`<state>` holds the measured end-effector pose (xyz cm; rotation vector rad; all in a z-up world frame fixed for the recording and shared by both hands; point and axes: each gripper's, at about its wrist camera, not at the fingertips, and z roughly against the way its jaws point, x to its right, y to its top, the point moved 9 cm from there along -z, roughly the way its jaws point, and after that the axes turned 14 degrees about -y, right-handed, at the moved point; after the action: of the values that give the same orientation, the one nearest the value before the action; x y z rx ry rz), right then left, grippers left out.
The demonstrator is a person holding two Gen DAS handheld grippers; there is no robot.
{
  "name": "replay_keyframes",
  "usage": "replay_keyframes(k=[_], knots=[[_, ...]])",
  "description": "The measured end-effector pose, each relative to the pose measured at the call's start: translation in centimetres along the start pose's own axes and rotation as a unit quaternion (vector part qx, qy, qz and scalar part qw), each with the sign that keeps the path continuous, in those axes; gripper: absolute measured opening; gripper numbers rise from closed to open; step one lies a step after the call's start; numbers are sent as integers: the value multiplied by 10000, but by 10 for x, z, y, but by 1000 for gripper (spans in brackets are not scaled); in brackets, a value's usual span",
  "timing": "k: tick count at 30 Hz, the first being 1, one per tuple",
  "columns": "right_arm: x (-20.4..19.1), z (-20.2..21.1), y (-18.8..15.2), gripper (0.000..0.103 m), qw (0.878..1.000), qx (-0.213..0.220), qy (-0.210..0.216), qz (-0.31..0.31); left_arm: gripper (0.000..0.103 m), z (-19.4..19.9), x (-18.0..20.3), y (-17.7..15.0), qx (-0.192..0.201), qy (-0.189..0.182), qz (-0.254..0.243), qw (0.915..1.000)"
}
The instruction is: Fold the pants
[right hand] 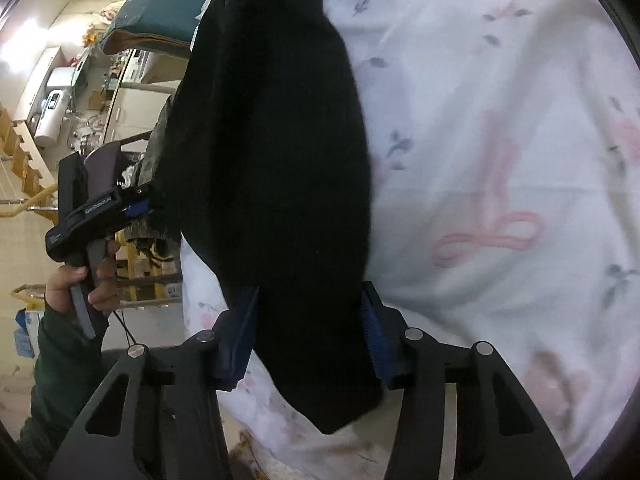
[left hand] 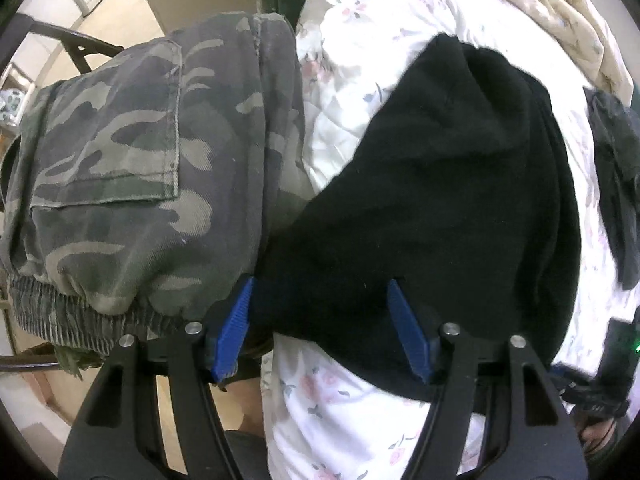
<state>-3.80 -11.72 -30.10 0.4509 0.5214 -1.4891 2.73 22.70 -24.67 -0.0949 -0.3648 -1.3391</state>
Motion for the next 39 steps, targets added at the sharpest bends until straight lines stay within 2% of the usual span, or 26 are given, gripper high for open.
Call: replay_keyframes(k=[3, 4, 5, 6, 7, 9, 14, 19, 23, 25, 27, 30, 33, 35, 36, 38, 39], knots=[[6, -14, -5, 50, 9991, -5, 187, -392, 64, 7, -4, 7, 184, -304, 291, 9989], [8, -12, -5, 44, 9986, 68, 237, -458, 64, 10, -7, 10, 270, -371, 383, 9982], [9, -11, -5, 25, 9987, 106, 207, -453, 64, 14, -10, 13, 330, -405, 455, 9976], [11, -11, -7, 13, 9993, 96, 65, -343, 65, 16, -15, 14, 355, -426, 561, 9969], [10, -10, -8, 8, 9996, 62, 59, -276, 68, 15, -18, 13, 322, -452, 639, 9964], [8, -6, -8, 7, 9998, 100, 52, -170, 69, 6, -21, 7, 121, -540, 770, 9955], [1, 31, -4, 5, 9991, 399, -66, 143, 69, 0, -12, 4, 43, -318, 535, 9981], [37, 71, -6, 5, 9985, 337, -419, -118, 69, 17, 14, -1, 110, -507, 273, 9983], [77, 111, 1, 5, 9942, 370, -996, -170, 69, 31, 32, -6, 175, -741, 68, 9971], [99, 121, 8, 5, 9901, 291, -1364, -166, 69, 19, 42, -16, -83, -890, 66, 9960], [120, 120, 11, 5, 9875, 134, -1552, -250, 69, 7, 51, -32, -420, -1071, 70, 9933], [132, 115, 12, 5, 9870, 108, -1568, -339, 69, -9, 67, -63, -776, -1107, 10, 9908], [128, 109, 11, 5, 9859, 131, -1643, -280, 68, -27, 88, -92, -967, -1052, -49, 9897], [119, 108, 14, 5, 9862, 163, -1630, -248, 67, -43, 100, -100, -1014, -982, -119, 9899], [119, 109, 14, 5, 9862, 185, -1628, -232, 63, -52, 105, -104, -1011, -881, -190, 9908], [124, 113, 16, 5, 9858, 189, -1651, -234, 21, -68, 113, -108, -1020, -702, -328, 9918], [125, 112, 15, 5, 9856, 184, -1666, -244, 11, -75, 116, -109, -994, -566, -398, 9926]])
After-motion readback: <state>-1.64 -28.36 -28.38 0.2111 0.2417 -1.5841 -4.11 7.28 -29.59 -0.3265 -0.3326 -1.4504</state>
